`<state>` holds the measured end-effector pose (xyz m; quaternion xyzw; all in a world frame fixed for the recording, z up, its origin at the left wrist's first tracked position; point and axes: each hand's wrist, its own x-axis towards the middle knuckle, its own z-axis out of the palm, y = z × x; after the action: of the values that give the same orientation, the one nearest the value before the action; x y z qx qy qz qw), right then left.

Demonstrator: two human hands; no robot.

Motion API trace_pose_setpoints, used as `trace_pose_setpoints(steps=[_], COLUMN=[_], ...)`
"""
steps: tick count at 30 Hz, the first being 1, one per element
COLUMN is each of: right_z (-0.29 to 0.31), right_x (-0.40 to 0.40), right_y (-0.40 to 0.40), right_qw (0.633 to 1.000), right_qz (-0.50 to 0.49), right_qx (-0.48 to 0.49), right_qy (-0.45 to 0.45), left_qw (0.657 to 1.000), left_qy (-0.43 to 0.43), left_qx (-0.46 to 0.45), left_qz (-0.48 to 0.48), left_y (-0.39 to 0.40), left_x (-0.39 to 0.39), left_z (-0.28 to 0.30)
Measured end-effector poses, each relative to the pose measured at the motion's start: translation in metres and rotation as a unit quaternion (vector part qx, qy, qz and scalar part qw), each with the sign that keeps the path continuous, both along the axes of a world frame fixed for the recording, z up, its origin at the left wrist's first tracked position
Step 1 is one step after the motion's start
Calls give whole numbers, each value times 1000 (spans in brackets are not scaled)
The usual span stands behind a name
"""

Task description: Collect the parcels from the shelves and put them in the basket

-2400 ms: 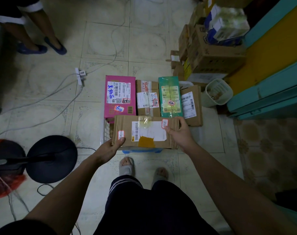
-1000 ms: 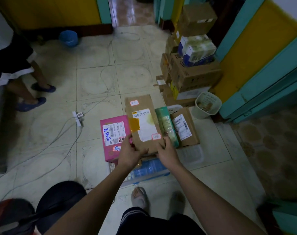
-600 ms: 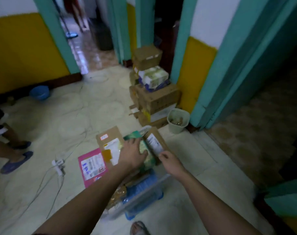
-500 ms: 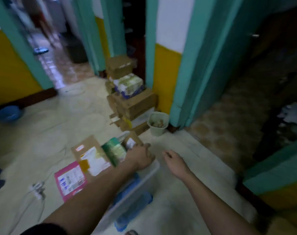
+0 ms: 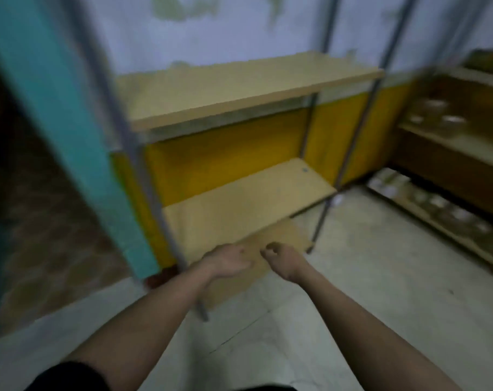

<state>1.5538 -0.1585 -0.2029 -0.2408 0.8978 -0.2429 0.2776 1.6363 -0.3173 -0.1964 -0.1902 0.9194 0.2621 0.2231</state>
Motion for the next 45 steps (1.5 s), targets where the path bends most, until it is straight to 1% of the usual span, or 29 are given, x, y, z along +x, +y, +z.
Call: trace_pose_setpoints(steps=[4, 6, 9, 13, 15, 18, 21, 24, 26, 31, 36, 42, 45], right_z=[26, 39, 48, 49, 49, 51, 57, 61, 57, 15, -16, -39, -68], right_x=[-101, -142, -212, -325, -381, -454, -516, -574, -618, -726, -821, -953, -1016], right_y=[112, 158, 219, 278, 301, 337, 382, 437, 474, 549, 591, 604, 594], right_qw=[991, 983, 969, 956, 950, 941, 930, 918, 910, 911, 924, 946, 951], right_qz=[-121, -171, -231, -269, -283, -308, -342, -379, -401, -404, -375, -309, -293], right_qx=[23, 30, 51, 88, 103, 118, 115, 104, 98, 80, 78, 95, 83], right_qy=[47, 61, 70, 85, 86, 80, 64, 59, 49, 29, -6, -33, -53], left_qw=[988, 979, 970, 955, 952, 947, 940, 922, 916, 925, 948, 971, 978], left_qy=[54, 82, 106, 121, 132, 123, 123, 135, 127, 96, 67, 64, 56], left_qx=[-24, -35, -43, -82, -78, -67, -72, -102, -105, -83, -48, 3, 41], left_qz=[-140, -184, -216, -257, -267, -287, -309, -348, -365, -359, -308, -230, -198], left_y=[105, 147, 204, 259, 280, 315, 362, 418, 453, 524, 559, 564, 557], left_x=[-145, -205, -289, -405, -471, -561, -641, -711, -757, -865, -960, -1074, -1130], left_z=[45, 59, 63, 58, 56, 55, 61, 61, 56, 10, -33, -68, -96])
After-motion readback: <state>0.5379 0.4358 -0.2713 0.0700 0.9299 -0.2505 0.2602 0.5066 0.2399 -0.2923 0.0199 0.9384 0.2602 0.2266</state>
